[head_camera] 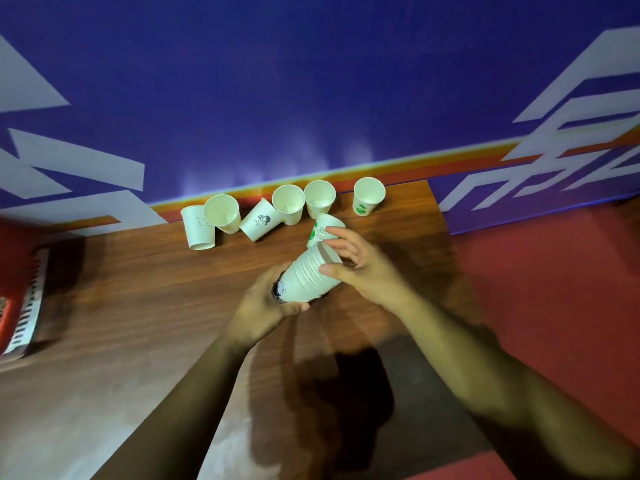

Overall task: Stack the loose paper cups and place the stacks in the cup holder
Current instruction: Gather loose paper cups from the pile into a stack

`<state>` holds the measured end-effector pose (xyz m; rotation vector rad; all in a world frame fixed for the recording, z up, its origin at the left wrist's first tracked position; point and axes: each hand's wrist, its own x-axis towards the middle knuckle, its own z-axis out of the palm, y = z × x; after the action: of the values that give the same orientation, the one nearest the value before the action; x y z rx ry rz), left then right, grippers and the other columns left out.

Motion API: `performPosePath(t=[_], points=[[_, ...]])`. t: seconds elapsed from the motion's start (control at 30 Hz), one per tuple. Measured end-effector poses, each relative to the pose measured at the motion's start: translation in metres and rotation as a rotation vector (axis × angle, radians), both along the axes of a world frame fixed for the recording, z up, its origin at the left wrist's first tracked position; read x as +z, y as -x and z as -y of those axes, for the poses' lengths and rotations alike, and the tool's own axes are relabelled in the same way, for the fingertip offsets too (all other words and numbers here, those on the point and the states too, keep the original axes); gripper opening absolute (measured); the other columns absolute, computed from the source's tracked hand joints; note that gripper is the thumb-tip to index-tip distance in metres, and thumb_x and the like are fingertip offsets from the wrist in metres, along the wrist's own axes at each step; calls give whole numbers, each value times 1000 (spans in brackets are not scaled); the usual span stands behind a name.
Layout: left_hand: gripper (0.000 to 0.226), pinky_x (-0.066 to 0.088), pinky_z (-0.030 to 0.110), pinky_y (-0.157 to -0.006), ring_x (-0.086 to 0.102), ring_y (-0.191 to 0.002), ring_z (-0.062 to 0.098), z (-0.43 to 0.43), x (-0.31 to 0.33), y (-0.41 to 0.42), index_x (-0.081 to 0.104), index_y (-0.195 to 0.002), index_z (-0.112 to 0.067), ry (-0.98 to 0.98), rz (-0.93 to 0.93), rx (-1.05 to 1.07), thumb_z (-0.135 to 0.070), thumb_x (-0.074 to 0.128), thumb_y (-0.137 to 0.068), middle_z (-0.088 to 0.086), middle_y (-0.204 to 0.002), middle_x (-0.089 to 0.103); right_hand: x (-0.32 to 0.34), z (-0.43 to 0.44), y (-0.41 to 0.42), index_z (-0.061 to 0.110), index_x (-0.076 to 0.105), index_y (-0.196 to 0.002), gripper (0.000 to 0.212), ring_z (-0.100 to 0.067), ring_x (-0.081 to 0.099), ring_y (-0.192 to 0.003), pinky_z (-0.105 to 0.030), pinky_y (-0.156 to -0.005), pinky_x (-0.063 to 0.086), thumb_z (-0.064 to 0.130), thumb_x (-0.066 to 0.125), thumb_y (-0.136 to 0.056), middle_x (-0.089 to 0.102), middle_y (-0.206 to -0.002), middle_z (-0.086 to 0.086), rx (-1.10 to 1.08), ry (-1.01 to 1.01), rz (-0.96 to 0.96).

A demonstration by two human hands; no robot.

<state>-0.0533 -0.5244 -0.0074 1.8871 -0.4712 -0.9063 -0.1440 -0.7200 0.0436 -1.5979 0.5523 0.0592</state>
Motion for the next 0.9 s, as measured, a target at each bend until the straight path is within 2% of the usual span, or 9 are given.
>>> performPosePath(t=[0.13,0.23,0.3,0.37,0.43,0.5,0.6,0.8,0.9], points=[[68,47,8,-84,63,-106,-4,1,2,8,56,-119,-41,25,-23,15,-2,86,-72,-8,-122,66,-6,-1,5,27,48,-135,60,-4,53,-123,-22,-100,45,22,75,-83,57,-133,7,5,2,7],[68,46,6,-83,62,-107,-7,3,4,9,56,-127,-36,38,-28,36,-7,86,-73,-14,-120,67,-11,15,-5,21,57,-126,41,-2,59,-107,-15,-84,45,34,68,-88,64,-120,5,-99,108,-17],[68,45,6,-82,61,-105,-11,5,4,6,55,-126,-38,36,-16,60,-9,86,-73,-18,-117,66,-22,33,-16,13,61,-116,30,-5,60,-95,-10,-77,43,29,64,-91,62,-115,0,-150,427,-38],[67,45,8,-82,61,-104,-11,4,1,3,54,-122,-43,19,5,76,-11,87,-73,-19,-116,65,-37,57,-29,8,60,-115,29,-18,59,-101,-21,-84,47,24,62,-90,54,-123,-7,-96,818,-95],[67,46,8,-81,61,-104,-11,1,-2,-1,55,-125,-41,-5,23,97,-14,87,-73,-20,-116,65,-50,77,-41,5,55,-121,36,-30,55,-110,-37,-90,47,22,58,-90,47,-131,-12,-49,1035,-173],[69,49,12,-86,63,-105,-7,-3,-6,-4,56,-131,-35,-28,26,118,-18,88,-73,-19,-118,66,-57,93,-54,5,50,-129,43,-33,51,-115,-40,-94,46,21,56,-90,44,-133,-14,-61,1159,-214],[73,53,25,-93,65,-106,-1,-6,-7,-10,55,-137,-30,-50,5,152,-19,88,-73,-16,-119,68,-70,110,-66,8,55,-129,43,-31,45,-121,-39,-97,47,21,60,-89,41,-137,-14,-53,1254,-282],[63,51,11,-79,64,-99,-9,-7,-6,-8,56,-130,-28,-41,-20,212,-15,86,-76,-17,-114,68,-83,121,-60,18,73,-102,17,-30,42,-117,-37,-97,42,16,65,-87,44,-132,-9,72,1445,-369],[69,53,20,-85,67,-100,-3,-9,-10,-5,56,-135,-23,-38,-47,239,-15,87,-74,-11,-115,70,-88,125,-52,21,71,-109,25,-29,40,-120,-38,-101,38,28,68,-85,42,-135,-7,104,1355,-378]])
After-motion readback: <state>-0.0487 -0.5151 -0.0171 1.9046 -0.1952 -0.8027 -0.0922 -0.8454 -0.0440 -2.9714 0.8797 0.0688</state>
